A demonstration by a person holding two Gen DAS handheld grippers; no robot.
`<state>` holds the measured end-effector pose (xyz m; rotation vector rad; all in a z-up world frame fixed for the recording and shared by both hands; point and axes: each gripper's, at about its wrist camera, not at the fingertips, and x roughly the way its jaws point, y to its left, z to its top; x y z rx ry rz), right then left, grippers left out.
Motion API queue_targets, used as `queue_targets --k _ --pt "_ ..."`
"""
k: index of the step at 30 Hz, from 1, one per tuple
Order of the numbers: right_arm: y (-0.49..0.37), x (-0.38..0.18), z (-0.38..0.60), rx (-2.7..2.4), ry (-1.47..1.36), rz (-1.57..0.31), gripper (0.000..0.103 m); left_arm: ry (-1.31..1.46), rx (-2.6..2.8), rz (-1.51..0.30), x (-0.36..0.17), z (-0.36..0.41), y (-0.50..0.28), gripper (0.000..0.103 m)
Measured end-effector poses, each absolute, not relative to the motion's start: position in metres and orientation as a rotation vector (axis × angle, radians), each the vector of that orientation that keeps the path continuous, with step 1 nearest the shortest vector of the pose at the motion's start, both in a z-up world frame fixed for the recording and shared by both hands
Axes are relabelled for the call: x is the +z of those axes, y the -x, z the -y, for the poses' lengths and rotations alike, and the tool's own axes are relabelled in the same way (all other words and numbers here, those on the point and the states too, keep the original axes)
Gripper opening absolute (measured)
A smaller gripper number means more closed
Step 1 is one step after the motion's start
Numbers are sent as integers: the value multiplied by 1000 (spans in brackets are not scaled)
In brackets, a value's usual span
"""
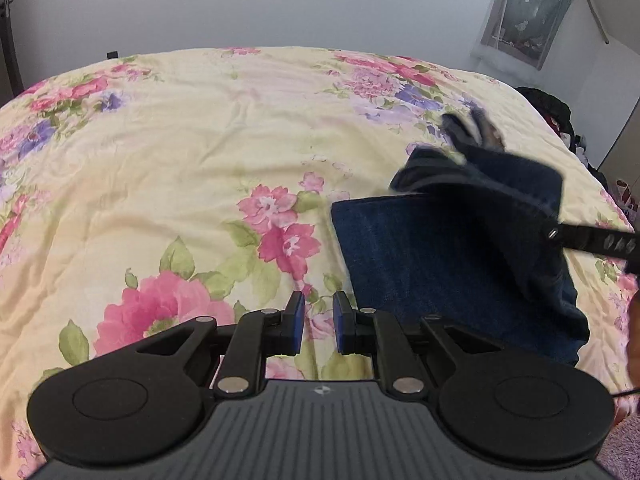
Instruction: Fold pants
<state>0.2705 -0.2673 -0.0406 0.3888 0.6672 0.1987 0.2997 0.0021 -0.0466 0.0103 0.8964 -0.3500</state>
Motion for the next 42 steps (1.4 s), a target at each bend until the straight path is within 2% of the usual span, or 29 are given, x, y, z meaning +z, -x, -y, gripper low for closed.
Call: queue_targets --k 5,8,10,11,13,14,15,20,23,27,30,35,42 --pt "-283 -112 213 270 -299 -891 14 16 -396 -930 -62 -8 -300 16" --pt "-283 -130 205 317 -226 -955 14 75 -431 -951 -67 -9 -305 16" --pt "-284 -127 205 328 -197 -967 15 131 -447 -961 -69 -9 -310 22" --pt "-286 -124 203 335 -181 -977 19 156 -452 -965 -70 -8 -313 23" --pt "-286 -119 200 373 -174 -995 32 212 -464 -969 -69 -7 -317 29" --pt "-287 -114 197 405 -184 -1015 41 247 -470 -968 -69 -7 -321 30" --pt "-287 -106 196 424 -184 -1019 45 285 -476 -969 -69 -6 -325 31" --pt "-284 -64 206 406 -51 -916 50 453 -491 -980 -77 2 -352 31" --pt "-298 -56 227 298 7 -880 50 527 -480 -999 -91 10 -372 31" --pt "-320 -67 269 187 21 -865 33 635 -464 -1022 -117 15 -399 34" --pt "-332 -80 300 171 -65 -881 26 706 -455 -1064 -141 18 -420 34" --pt "-335 -106 312 210 -94 -893 26 817 -526 -1049 -155 23 -439 33" --pt "-335 -118 311 252 -87 -892 27 559 -664 -915 -106 48 -429 30"
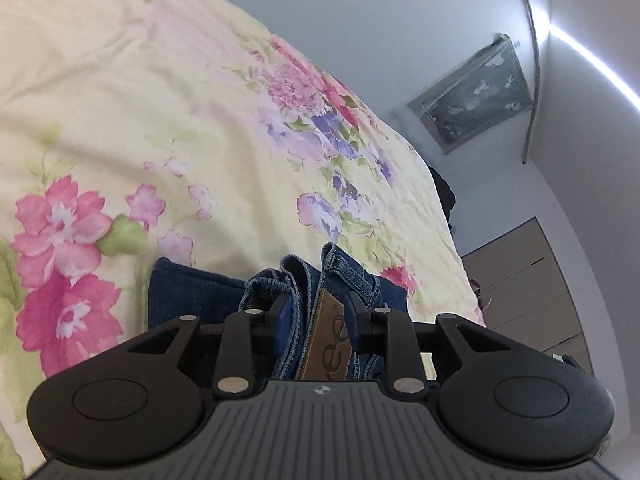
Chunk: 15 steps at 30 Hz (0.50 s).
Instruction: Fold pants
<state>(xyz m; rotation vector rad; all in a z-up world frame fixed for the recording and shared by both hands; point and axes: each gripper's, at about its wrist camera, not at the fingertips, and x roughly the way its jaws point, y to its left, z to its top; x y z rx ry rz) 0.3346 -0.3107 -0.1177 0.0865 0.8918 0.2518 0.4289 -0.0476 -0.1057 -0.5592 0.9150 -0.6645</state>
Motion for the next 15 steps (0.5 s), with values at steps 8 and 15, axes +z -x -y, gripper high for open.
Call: queue_targets --k 8,15 --pt "-335 -126 306 277 -80 -908 28 620 -579 -917 -102 25 -433 40" --pt "-334 -126 308 283 -94 -901 28 495 -591 -940 -112 70 -434 44"
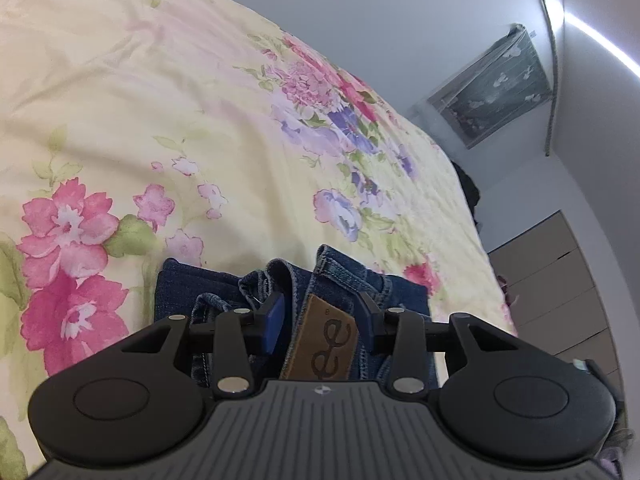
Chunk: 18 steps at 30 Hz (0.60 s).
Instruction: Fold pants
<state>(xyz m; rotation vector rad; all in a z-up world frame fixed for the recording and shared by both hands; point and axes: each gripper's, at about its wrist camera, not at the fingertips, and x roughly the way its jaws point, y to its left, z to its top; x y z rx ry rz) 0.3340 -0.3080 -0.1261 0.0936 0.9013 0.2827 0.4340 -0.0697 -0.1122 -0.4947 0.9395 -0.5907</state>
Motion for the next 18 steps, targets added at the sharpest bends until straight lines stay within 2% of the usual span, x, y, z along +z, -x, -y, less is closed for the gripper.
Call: queue_targets --k 7,8,9,10,12,18 --pt "-334 -130 317 313 -143 -892 29 449 -612 -958 -130 92 -443 43" --pt "-334 -130 319 314 -156 -892 29 437 -604 -954 -130 95 -442 41" --pt "-335 -131 321 315 -174 -892 29 410 -599 -939 -127 98 -439 34" --pt "-335 -131 324 316 -192 -890 29 370 -596 -912 -123 101 -434 22" --pt "-334 -131 328 317 -230 -884 28 286 -585 -868 -111 105 -421 12" --pt "-316 -109 346 310 -314 -822 29 159 -565 -761 -63 101 -380 7"
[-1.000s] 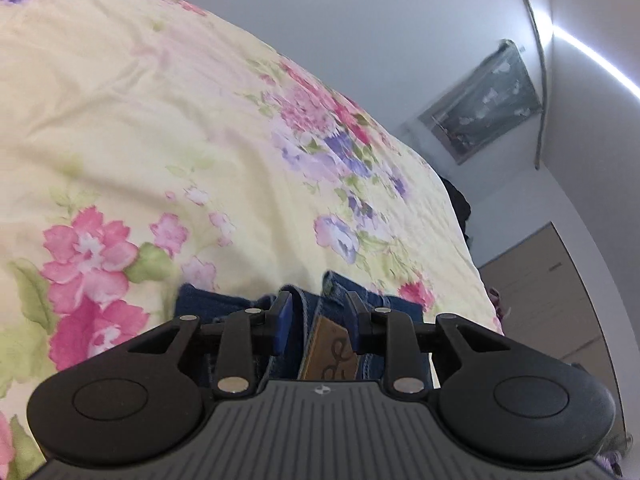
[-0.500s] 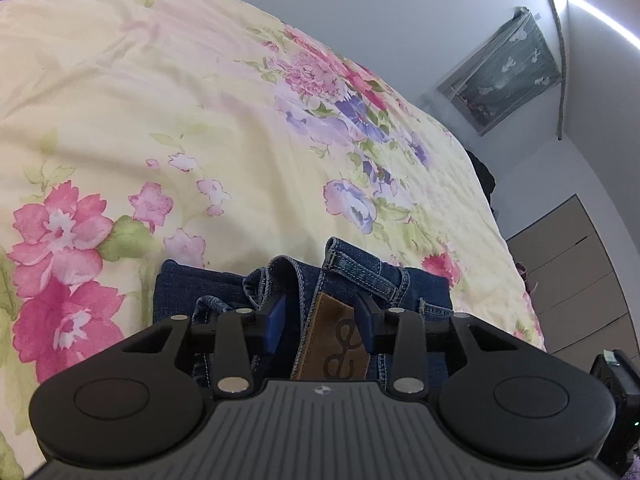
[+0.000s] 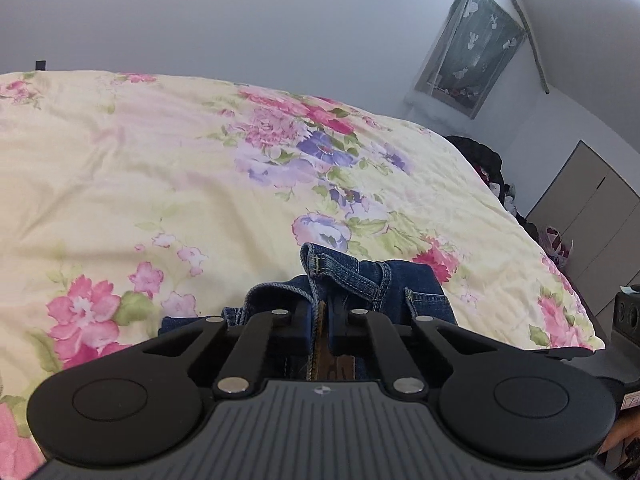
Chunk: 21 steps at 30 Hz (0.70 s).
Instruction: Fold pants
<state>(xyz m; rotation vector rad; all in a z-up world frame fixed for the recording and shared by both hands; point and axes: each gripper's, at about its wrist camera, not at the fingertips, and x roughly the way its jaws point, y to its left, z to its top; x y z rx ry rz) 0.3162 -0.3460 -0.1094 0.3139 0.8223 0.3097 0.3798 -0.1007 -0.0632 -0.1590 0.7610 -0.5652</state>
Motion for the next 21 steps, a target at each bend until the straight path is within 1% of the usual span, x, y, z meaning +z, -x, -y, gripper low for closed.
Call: queue_targets --k 2,5,8,9,11,13,21 --pt "-307 -96 355 290 -307 -781 29 146 -549 -777 -63 93 -379 7" --pt "-300 -81 365 243 -250 -747 30 143 -495 -824 -83 82 -387 7" --pt "-309 -78 365 188 -156 -745 24 171 -459 -868 -107 74 -398 7" --pt "-316 -80 364 183 -130 -746 21 185 -451 -877 -113 72 -401 7" --pt "-331 -86 360 169 -86 -745 17 186 -440 -886 -121 73 -405 8" --pt "-351 -95 358 168 -95 -762 10 199 -433 -897 -129 72 -409 9" --pt "-399 -146 349 135 -143 -857 10 247 -454 -911 -148 63 -416 10"
